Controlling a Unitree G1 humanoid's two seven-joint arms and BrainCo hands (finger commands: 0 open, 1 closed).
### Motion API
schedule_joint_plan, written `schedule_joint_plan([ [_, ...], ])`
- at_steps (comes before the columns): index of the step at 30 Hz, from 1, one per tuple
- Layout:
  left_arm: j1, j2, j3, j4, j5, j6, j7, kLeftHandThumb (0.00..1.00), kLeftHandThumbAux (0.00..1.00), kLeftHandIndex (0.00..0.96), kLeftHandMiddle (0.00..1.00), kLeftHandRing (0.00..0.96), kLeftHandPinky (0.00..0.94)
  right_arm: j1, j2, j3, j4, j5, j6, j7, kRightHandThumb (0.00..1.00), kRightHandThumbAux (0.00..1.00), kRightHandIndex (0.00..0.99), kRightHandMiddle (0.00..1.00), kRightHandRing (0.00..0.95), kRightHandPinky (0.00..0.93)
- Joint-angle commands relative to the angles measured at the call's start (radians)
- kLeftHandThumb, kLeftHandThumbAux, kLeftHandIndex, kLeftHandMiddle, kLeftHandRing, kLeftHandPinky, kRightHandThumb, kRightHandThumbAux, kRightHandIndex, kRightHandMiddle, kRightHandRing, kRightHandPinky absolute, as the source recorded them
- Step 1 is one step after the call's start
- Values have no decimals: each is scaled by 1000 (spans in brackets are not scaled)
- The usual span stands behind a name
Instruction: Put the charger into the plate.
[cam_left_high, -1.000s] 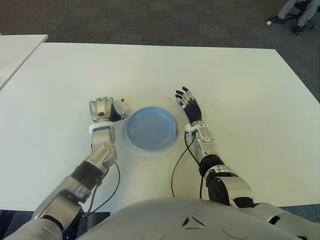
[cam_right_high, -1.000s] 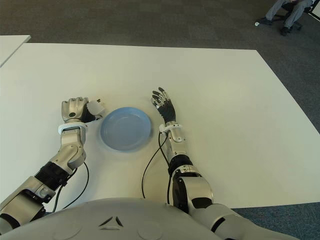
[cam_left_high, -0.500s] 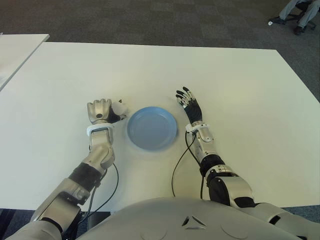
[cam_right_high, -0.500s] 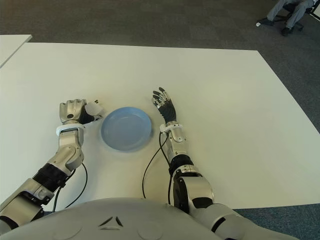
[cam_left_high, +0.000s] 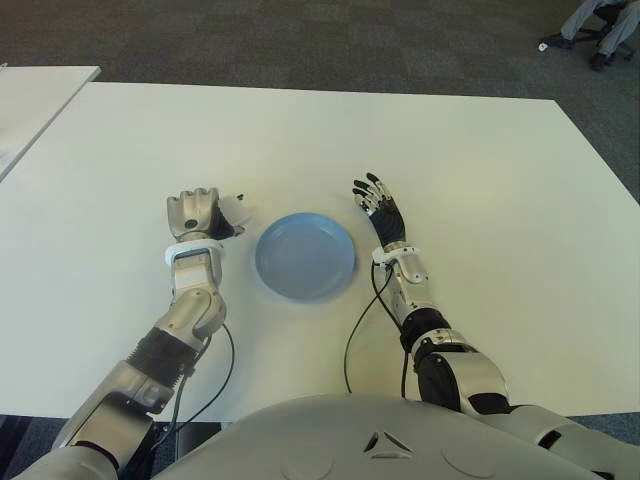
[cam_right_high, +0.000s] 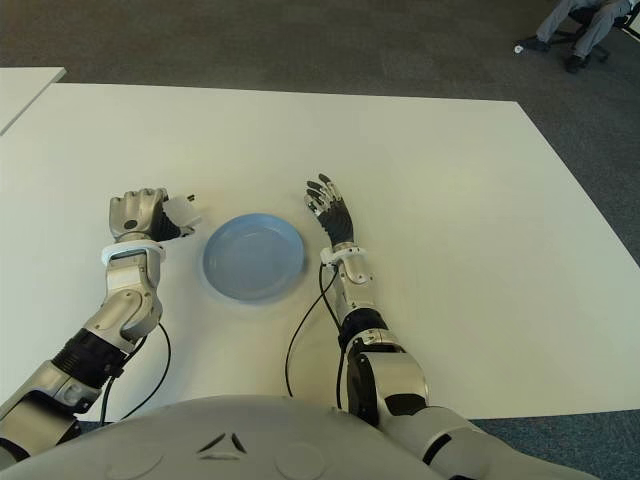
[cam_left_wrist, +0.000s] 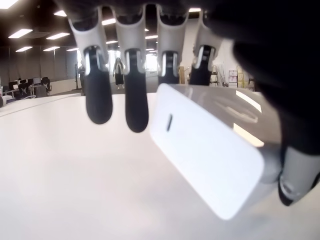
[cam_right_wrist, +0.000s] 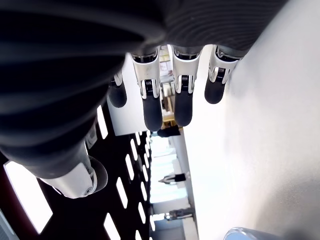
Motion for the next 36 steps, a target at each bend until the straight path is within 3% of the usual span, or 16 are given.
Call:
schedule_joint_plan([
  [1, 14, -7, 10, -97, 52, 11, -37, 734, 692, 444, 744, 760, 774, 30, -3, -2, 37, 3, 32, -2, 35, 654, 91, 216, 160, 88],
  [17, 41, -41, 51, -243, 104, -48, -33, 736, 692, 445, 770, 767, 733, 25, -1, -2, 53, 2, 21, -1, 42, 664, 92, 212, 159, 89],
  [24, 51, -47, 75, -261, 94, -99, -19, 736, 692, 445, 783, 781, 774, 22, 2, -2, 59, 3, 18, -3, 47, 669, 92, 213, 160, 98],
  [29, 69, -34, 112, -270, 29, -201, 27, 739, 693, 444, 811, 811, 825, 19, 5, -2, 64, 2, 18, -7, 49, 671, 94, 216, 164, 108],
  [33, 91, -3, 166, -223, -108, -381, 113, 743, 695, 444, 839, 838, 858, 17, 6, -3, 67, 2, 18, -6, 51, 671, 93, 221, 168, 102],
  [36, 95, 11, 192, -197, -183, -478, 133, 745, 695, 443, 850, 850, 864, 16, 7, -2, 69, 2, 17, -6, 52, 671, 91, 223, 168, 94],
])
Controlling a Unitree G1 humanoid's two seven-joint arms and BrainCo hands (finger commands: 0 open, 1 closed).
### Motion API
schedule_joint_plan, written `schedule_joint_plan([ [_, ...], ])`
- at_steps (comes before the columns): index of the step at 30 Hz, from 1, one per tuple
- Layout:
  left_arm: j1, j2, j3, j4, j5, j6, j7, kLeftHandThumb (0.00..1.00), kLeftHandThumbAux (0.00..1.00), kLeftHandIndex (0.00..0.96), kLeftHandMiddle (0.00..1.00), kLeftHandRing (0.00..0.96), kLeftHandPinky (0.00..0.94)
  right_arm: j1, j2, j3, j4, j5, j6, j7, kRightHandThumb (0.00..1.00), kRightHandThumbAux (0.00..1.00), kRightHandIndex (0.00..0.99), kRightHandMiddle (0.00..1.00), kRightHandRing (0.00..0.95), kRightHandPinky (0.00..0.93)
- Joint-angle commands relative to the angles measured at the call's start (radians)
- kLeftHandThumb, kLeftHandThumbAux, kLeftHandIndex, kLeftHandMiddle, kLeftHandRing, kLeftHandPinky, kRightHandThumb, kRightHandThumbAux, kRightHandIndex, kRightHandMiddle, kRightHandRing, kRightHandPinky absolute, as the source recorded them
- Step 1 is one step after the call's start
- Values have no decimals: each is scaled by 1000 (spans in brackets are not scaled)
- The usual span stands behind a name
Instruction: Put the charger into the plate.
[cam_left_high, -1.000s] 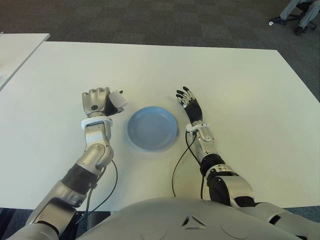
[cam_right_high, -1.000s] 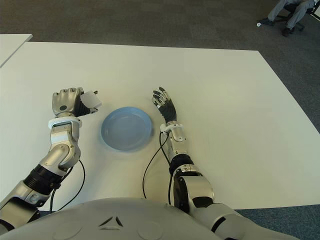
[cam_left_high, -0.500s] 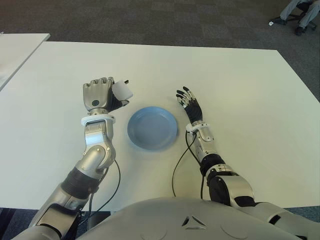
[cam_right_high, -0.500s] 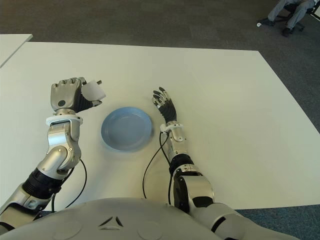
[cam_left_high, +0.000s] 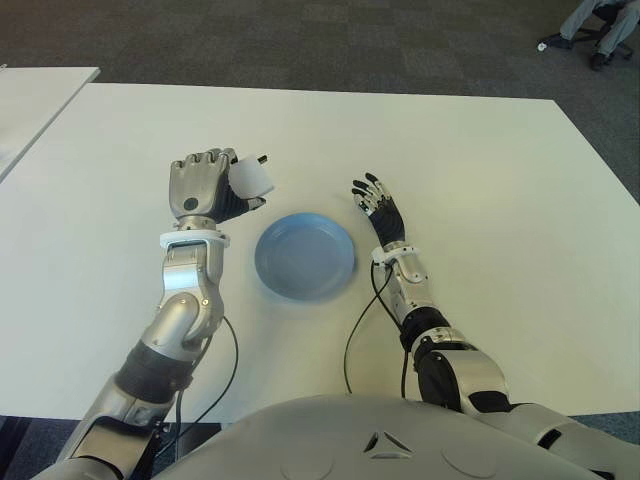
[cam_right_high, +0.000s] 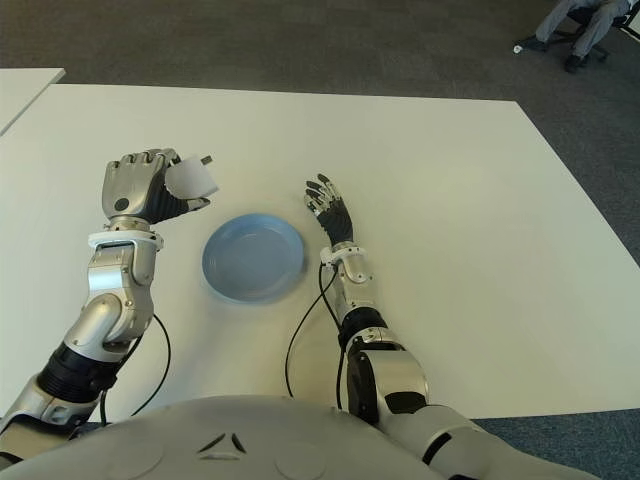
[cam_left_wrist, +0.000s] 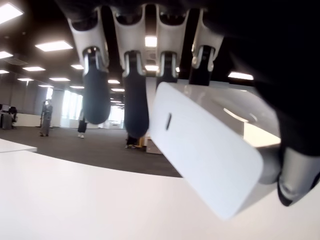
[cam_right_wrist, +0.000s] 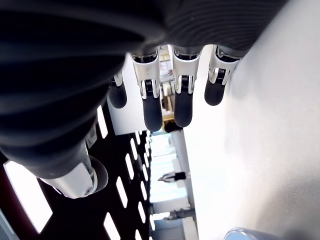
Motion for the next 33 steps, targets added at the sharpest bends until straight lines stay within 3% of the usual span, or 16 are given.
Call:
schedule_joint_plan([
  [1, 22, 34, 48, 52, -141, -174, 39, 745, 696, 443, 852, 851, 864, 28, 4, -2, 40, 2, 27, -7, 51, 671, 91, 224, 168, 92],
  [11, -16, 120, 54, 246, -346, -567, 16, 748, 696, 443, 864, 860, 851, 27, 9, 2, 41, -1, 23, -11, 40, 664, 87, 216, 159, 82],
  [15, -50, 137, 1, 435, -311, -756, 113, 749, 697, 443, 860, 857, 843, 30, 11, 4, 35, -3, 24, -14, 41, 665, 83, 214, 160, 91],
  [19, -91, 155, -37, 552, -235, -875, 231, 749, 697, 443, 857, 855, 842, 31, 12, 4, 32, -3, 27, -18, 43, 668, 80, 214, 161, 94],
  [26, -159, 190, -94, 682, -106, -995, 411, 750, 697, 443, 853, 853, 848, 32, 13, 3, 31, -1, 31, -23, 44, 675, 74, 222, 166, 95],
  [33, -194, 206, -141, 748, -55, -1044, 466, 748, 696, 444, 848, 848, 842, 31, 15, 4, 27, -2, 41, -33, 31, 680, 73, 224, 168, 99],
])
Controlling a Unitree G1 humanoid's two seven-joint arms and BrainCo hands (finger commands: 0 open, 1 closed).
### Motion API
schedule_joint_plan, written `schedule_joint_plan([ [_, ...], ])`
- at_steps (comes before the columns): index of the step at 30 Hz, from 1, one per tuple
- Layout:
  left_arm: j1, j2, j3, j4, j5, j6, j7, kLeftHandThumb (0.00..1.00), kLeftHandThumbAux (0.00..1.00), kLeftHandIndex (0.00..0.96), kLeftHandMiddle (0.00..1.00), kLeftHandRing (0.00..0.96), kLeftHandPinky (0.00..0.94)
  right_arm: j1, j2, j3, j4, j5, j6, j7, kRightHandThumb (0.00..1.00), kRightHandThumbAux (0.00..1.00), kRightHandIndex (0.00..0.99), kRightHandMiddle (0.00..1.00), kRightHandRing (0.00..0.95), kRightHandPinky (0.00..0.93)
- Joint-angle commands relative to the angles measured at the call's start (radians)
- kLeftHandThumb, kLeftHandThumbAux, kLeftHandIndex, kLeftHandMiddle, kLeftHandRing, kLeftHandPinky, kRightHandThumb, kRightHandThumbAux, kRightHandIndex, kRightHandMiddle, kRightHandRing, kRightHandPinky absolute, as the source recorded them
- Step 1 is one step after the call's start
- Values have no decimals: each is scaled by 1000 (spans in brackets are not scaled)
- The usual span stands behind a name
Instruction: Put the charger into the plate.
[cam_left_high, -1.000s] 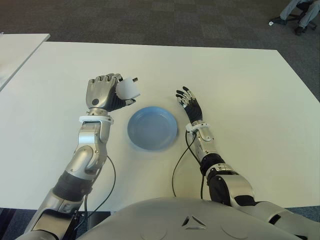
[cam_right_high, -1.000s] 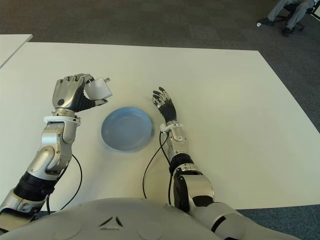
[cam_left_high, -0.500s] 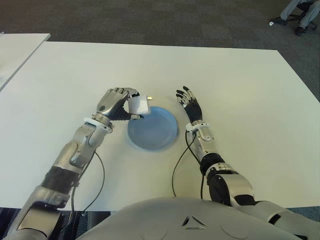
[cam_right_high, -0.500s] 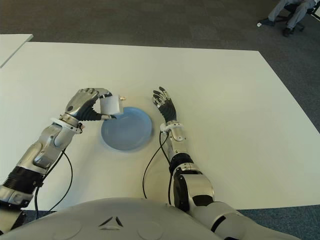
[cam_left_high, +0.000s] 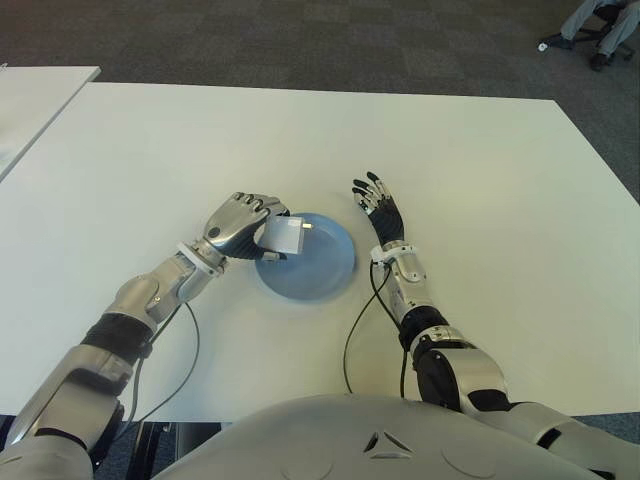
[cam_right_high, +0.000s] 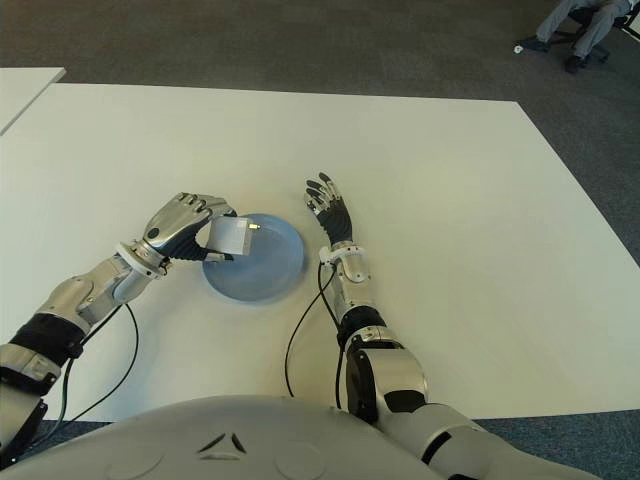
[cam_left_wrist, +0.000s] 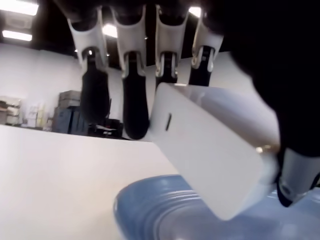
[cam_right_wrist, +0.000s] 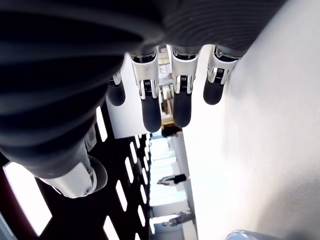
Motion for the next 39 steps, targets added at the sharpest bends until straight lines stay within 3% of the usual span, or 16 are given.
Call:
schedule_joint_plan([
  [1, -26, 11, -42, 49, 41, -33, 43, 748, 696, 444, 848, 848, 842, 37, 5, 0, 26, 1, 47, -13, 29, 680, 74, 224, 168, 98],
  [18, -80, -3, -147, 154, 123, -53, 175, 748, 695, 444, 847, 848, 848, 36, 6, 0, 23, 5, 49, -8, 25, 683, 77, 222, 170, 102],
  [35, -74, -3, -171, 123, 96, -38, 161, 746, 695, 444, 844, 845, 842, 32, 11, 5, 29, -1, 48, -16, 20, 679, 86, 218, 168, 108],
  [38, -64, -1, -162, 101, 39, -51, 74, 736, 695, 443, 801, 794, 784, 31, 12, 5, 31, -1, 47, -16, 21, 680, 89, 220, 171, 117],
  [39, -60, 3, -161, 88, 24, -46, 38, 719, 696, 433, 689, 679, 656, 31, 12, 5, 31, 0, 47, -15, 22, 682, 90, 220, 172, 120],
])
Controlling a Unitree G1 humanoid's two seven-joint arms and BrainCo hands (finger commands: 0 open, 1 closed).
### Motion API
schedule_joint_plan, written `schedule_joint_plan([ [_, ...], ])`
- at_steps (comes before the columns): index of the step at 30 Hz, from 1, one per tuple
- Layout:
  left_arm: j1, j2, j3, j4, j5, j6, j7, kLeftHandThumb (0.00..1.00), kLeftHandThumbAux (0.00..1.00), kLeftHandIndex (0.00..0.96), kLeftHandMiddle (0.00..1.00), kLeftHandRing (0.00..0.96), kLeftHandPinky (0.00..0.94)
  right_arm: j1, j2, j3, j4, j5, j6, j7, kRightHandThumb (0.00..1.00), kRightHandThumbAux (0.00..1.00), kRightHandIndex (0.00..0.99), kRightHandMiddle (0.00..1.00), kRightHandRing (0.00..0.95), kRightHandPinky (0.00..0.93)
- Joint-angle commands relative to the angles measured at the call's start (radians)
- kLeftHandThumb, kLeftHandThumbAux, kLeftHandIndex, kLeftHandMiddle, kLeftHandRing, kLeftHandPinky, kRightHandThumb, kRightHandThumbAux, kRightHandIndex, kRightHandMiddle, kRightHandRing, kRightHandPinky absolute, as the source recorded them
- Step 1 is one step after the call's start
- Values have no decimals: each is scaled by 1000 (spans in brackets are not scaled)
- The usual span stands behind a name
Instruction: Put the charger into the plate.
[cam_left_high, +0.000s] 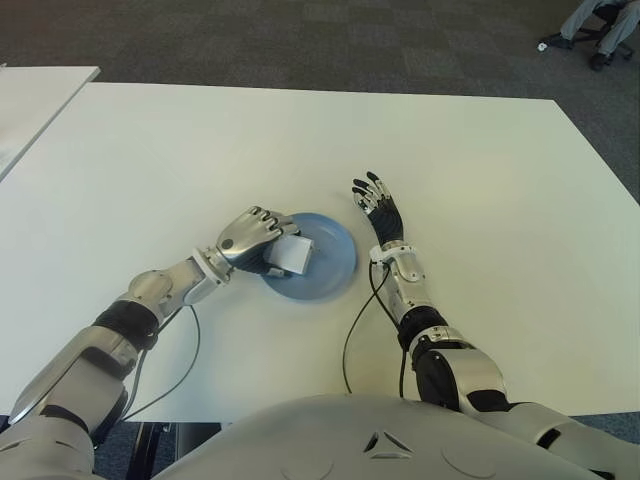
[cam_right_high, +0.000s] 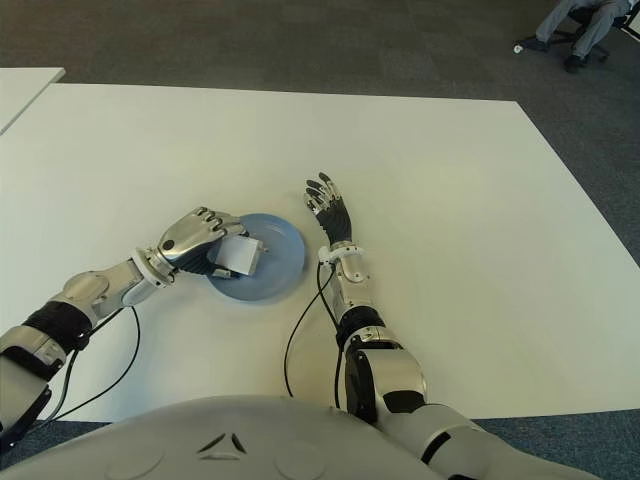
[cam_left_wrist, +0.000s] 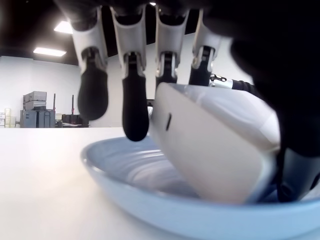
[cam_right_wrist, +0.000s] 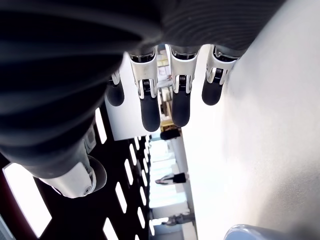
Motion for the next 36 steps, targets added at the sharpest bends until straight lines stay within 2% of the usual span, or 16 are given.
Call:
schedule_joint_plan([
  [1, 31, 6, 9, -74, -72, 16, -170, 708, 698, 426, 616, 604, 572, 30, 7, 1, 36, 1, 38, -5, 23, 683, 91, 220, 172, 122],
  [2, 40, 12, 12, -100, -82, 28, -210, 648, 656, 385, 553, 538, 503, 30, 8, 1, 36, 1, 38, -5, 24, 684, 91, 220, 173, 123],
  [4, 58, 26, 17, -161, -90, 52, -282, 467, 541, 262, 368, 346, 299, 30, 9, 1, 37, 1, 35, -5, 26, 688, 92, 220, 174, 126],
  [5, 70, 31, 23, -201, -97, 68, -323, 435, 521, 240, 335, 312, 261, 30, 9, 2, 37, 1, 33, -4, 26, 688, 92, 221, 175, 127],
  [6, 81, 34, 29, -232, -103, 81, -355, 376, 488, 194, 259, 225, 169, 30, 9, 2, 38, 2, 32, -3, 27, 689, 92, 222, 176, 127],
  [7, 96, 37, 38, -271, -112, 96, -391, 337, 467, 164, 210, 169, 110, 31, 9, 2, 38, 2, 31, -2, 28, 690, 92, 222, 177, 126],
  [10, 137, 50, 67, -384, -139, 139, -489, 264, 437, 107, 128, 78, 36, 31, 9, 3, 38, 0, 29, -3, 28, 693, 90, 224, 177, 120],
  [13, 171, 66, 100, -493, -167, 178, -586, 208, 422, 66, 79, 28, 11, 31, 10, 5, 38, -1, 30, -3, 29, 696, 88, 226, 178, 117],
  [19, 200, 66, 142, -569, -182, 219, -667, 132, 390, 20, 37, 2, 1, 31, 12, 6, 35, -1, 30, -3, 34, 706, 85, 224, 180, 127],
  [30, 242, 44, 188, -625, -173, 260, -679, 100, 371, 8, 23, 0, 0, 31, 14, 7, 35, 1, 31, -7, 29, 703, 89, 224, 182, 136],
  [36, 269, 36, 217, -690, -176, 306, -707, 101, 347, 23, 10, 0, 0, 30, 15, 6, 35, 2, 35, -12, 28, 710, 92, 222, 181, 136],
])
